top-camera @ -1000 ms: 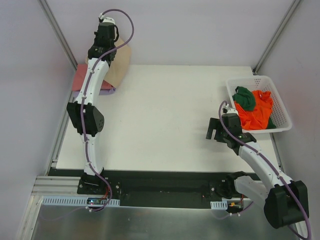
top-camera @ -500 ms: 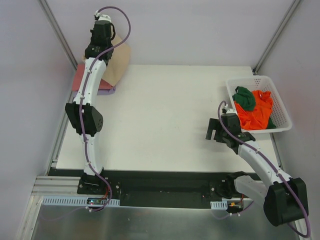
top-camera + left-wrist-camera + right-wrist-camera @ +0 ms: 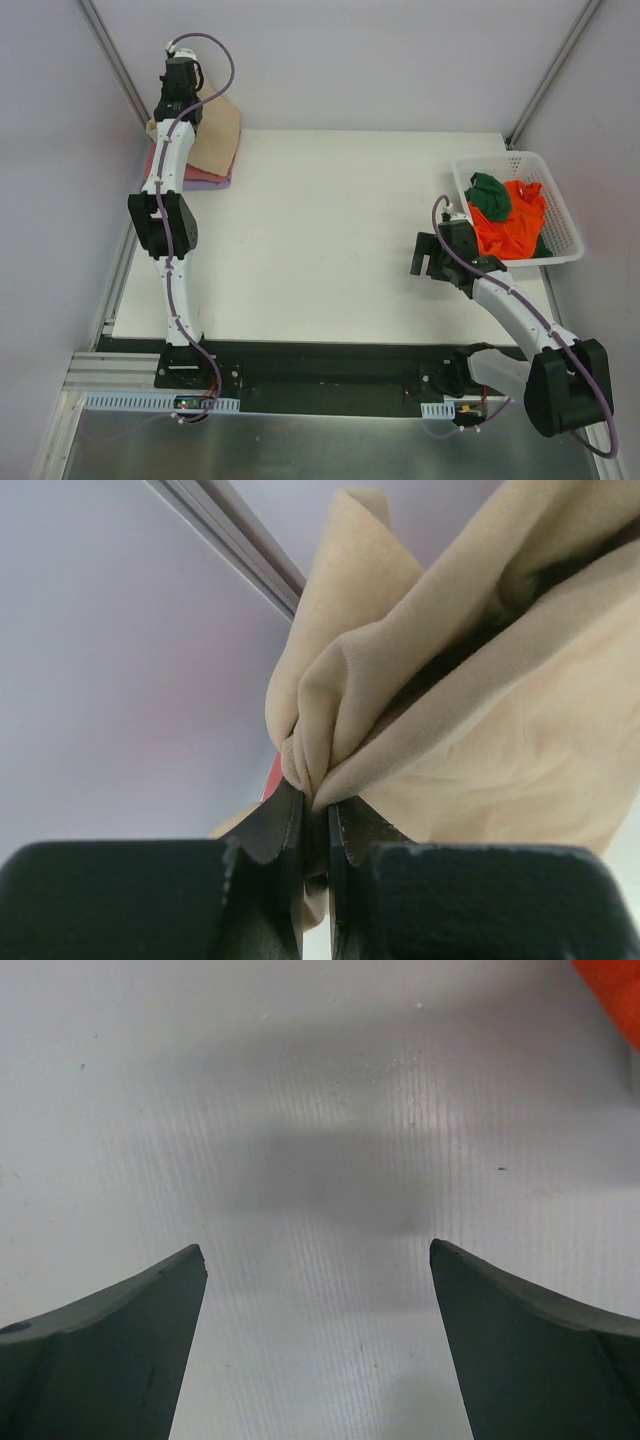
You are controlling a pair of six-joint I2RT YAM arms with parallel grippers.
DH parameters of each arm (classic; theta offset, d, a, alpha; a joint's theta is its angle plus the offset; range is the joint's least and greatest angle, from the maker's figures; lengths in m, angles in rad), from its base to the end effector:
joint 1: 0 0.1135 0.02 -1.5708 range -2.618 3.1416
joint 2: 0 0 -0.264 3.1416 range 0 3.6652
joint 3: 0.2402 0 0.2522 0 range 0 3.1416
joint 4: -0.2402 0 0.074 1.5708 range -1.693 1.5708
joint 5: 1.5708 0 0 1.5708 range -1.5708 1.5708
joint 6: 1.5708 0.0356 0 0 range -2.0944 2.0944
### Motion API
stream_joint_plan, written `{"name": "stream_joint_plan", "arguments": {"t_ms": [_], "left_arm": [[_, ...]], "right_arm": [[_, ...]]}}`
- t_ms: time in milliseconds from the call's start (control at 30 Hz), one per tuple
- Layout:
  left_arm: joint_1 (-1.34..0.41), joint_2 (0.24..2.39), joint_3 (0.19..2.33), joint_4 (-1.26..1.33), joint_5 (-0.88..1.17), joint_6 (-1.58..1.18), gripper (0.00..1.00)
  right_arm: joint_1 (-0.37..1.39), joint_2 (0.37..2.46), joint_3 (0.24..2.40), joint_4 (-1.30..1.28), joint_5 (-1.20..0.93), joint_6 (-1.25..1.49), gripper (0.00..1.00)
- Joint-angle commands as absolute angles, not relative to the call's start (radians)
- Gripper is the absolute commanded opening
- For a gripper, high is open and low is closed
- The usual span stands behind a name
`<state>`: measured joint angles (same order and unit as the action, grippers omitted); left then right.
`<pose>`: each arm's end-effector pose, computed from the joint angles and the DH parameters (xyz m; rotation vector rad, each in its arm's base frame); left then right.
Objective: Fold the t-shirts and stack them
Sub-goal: Put the neatly folded tshirt into the corner of the board with the left arm
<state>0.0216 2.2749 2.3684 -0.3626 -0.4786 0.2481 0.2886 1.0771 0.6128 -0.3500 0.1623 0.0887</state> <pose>0.5305 0.0279 0.3692 -0.1305 1.8500 0.6275 0.2084 0.0559 0.2106 -0.1603 2.3659 -0.0127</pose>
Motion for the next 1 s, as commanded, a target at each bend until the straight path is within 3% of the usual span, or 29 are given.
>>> {"name": "stream_joint_plan", "arguments": {"t_ms": [0, 233, 300, 333, 367, 633, 833, 967], "left_arm": [[0.052, 2.310, 2.378, -0.224, -0.466, 0.298, 0.00], [0.083, 2.378, 2.375, -0.186, -0.494, 0.308, 0.00], [0.081, 2.382, 2.367, -0.180, -0.486, 0.311, 0.20], [0.083, 2.384, 2.364, -0.178, -0.489, 0.313, 0.39], [0.083, 2.384, 2.367, -0.175, -0.500, 0.313, 0.52], [0.084, 2.246, 2.264, -0.172, -0.548, 0.292, 0.99], [0.083, 2.048, 2.117, -0.236, -0.453, 0.172, 0.99], [0.081, 1.854, 1.984, -0.331, -0.251, 0.008, 0.99]], "right_arm": [[0.287, 1.106, 0.680, -0.373, 0.190, 0.098, 0.96], [0.288, 1.157, 0.726, -0.409, 0.233, 0.104, 0.96], [0.290, 1.161, 0.732, -0.414, 0.239, 0.106, 0.96], [0.288, 1.161, 0.735, -0.414, 0.241, 0.104, 0.96], [0.290, 1.161, 0.738, -0.416, 0.245, 0.104, 0.96], [0.290, 1.135, 0.756, -0.459, 0.276, 0.097, 0.96], [0.290, 1.089, 0.752, -0.479, 0.252, 0.100, 0.96], [0.287, 1.020, 0.744, -0.489, 0.262, 0.101, 0.96]]}}
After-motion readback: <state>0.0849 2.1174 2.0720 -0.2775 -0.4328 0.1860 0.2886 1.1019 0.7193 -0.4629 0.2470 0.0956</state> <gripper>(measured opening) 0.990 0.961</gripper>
